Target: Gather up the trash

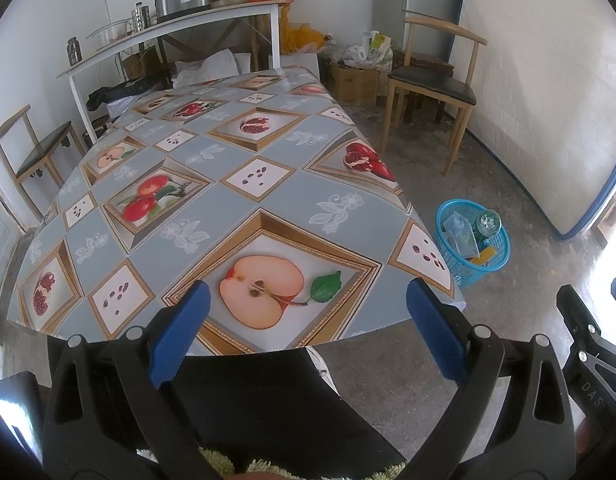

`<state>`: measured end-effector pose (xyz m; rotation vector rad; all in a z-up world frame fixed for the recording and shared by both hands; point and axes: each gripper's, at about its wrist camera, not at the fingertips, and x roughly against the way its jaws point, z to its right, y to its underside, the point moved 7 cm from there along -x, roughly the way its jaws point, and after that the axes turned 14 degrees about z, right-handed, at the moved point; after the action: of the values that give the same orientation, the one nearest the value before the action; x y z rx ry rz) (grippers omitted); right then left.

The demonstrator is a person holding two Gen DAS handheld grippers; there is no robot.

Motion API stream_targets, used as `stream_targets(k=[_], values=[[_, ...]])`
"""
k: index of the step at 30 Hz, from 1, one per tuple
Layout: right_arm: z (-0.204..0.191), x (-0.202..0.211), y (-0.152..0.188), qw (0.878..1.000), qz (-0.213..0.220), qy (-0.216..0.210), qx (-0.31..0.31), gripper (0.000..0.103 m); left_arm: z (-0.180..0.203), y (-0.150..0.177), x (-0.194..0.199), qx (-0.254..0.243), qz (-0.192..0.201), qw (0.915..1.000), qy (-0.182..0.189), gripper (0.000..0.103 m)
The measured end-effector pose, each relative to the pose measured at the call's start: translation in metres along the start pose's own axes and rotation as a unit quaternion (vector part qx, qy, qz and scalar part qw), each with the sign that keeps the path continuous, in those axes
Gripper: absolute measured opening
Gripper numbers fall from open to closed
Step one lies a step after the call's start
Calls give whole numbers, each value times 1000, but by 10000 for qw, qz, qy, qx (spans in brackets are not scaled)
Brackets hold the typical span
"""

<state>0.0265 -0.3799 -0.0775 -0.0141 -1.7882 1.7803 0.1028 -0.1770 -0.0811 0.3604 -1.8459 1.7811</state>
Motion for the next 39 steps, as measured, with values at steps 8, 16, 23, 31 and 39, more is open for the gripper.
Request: stream_targets(k=[8, 16, 23, 31, 39], values=[[0, -1, 0, 10000, 22, -4, 9, 96, 1, 1, 0, 3, 2, 10000, -6, 94], [0, -1, 0, 10000, 29, -2, 13, 97, 1, 1, 0, -2, 0, 10000, -3, 94], [1, -1, -2, 10000, 43, 15, 1, 97, 1, 1, 0, -3, 6, 10000, -8, 94], [0, -1, -2, 10000, 44, 18, -4, 96, 1, 1, 0, 3, -2, 10000, -10, 94], [0, -1, -1, 10000, 47, 19, -1, 97, 2, 1, 0, -4, -6, 10000, -8, 94]])
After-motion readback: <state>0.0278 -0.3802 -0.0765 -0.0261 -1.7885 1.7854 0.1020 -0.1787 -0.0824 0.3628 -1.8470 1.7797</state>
